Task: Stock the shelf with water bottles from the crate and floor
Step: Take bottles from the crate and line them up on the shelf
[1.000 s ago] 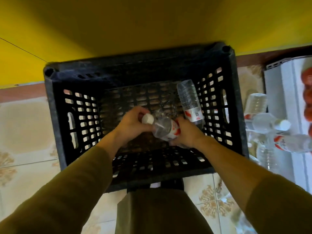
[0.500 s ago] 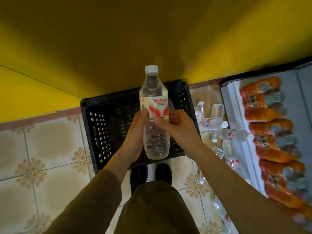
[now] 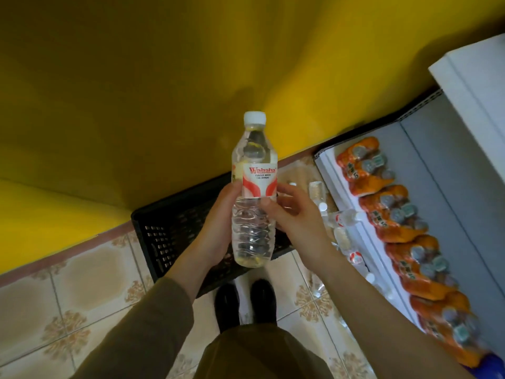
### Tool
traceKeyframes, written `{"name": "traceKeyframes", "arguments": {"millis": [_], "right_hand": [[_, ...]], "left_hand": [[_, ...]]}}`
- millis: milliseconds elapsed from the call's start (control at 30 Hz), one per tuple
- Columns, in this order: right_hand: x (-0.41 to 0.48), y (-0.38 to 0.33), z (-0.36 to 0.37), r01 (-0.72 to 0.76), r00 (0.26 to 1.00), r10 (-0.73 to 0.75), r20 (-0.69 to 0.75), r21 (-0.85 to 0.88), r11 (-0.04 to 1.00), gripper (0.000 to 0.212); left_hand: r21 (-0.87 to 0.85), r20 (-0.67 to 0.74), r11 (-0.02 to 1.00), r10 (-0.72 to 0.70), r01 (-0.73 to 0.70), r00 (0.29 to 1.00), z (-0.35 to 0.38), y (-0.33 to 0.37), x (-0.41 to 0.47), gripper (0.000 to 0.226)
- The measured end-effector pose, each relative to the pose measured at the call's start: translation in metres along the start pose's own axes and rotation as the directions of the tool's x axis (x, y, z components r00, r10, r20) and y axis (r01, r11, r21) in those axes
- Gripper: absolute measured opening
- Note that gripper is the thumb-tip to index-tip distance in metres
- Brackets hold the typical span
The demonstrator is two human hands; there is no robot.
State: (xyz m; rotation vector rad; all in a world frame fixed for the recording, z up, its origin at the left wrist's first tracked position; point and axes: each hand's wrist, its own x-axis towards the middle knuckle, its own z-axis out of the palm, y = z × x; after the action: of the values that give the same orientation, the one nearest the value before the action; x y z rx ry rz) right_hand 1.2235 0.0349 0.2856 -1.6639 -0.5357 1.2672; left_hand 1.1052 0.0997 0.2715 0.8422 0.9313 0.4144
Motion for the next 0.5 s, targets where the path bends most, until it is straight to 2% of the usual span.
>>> {"name": "traceKeyframes", "arguments": {"millis": [67,100,167,200,233,300,333,367,500], "right_hand": [[-0.007,-0.003,-0.003,0.017,0.999,-0.017,-0.029,0.002,1.000,0.049],[-0.010,-0.004,-0.005,0.029,0.999,-0.029,-0.043,0.010,1.000,0.049],[-0.014,-0.007,-0.012,0.035,0.994,-0.027,-0.101,0.082,0.996,0.033],[-0.014,-0.009,-0.019,0.007,0.993,0.015,-0.120,0.181,0.983,0.030],[-0.014,-0.012,-0.027,-0.029,0.992,0.068,-0.108,0.324,0.946,0.038],[-0.016,-0.019,-0.045,-0.136,0.983,0.184,-0.011,0.626,0.768,0.062],[-0.017,-0.024,-0.055,-0.159,0.979,0.204,0.020,0.704,0.692,0.069],[-0.017,-0.028,-0.065,-0.153,0.981,0.193,0.033,0.745,0.649,0.073],[-0.023,-0.039,-0.110,-0.058,0.995,0.097,-0.006,0.769,0.636,0.062]], "left_hand": [[0.056,-0.012,0.998,0.008,-0.007,1.000,0.012,0.005,-0.002,0.046],[0.089,-0.013,0.996,0.020,-0.019,1.000,0.018,0.006,-0.002,0.043],[0.161,0.009,0.986,0.038,-0.039,0.999,0.031,0.008,-0.004,0.034],[0.179,0.026,0.983,0.038,-0.042,0.999,0.039,0.012,-0.006,0.030],[0.181,0.051,0.982,0.043,-0.051,0.998,0.047,0.015,-0.008,0.026],[0.191,0.104,0.977,0.072,-0.091,0.992,0.064,0.020,-0.007,0.026],[0.210,0.123,0.972,0.077,-0.102,0.989,0.074,0.023,-0.006,0.025],[0.217,0.145,0.971,0.064,-0.095,0.987,0.085,0.026,-0.005,0.027],[0.175,0.313,0.984,-0.075,0.020,0.947,0.130,0.038,0.004,0.035]]}}
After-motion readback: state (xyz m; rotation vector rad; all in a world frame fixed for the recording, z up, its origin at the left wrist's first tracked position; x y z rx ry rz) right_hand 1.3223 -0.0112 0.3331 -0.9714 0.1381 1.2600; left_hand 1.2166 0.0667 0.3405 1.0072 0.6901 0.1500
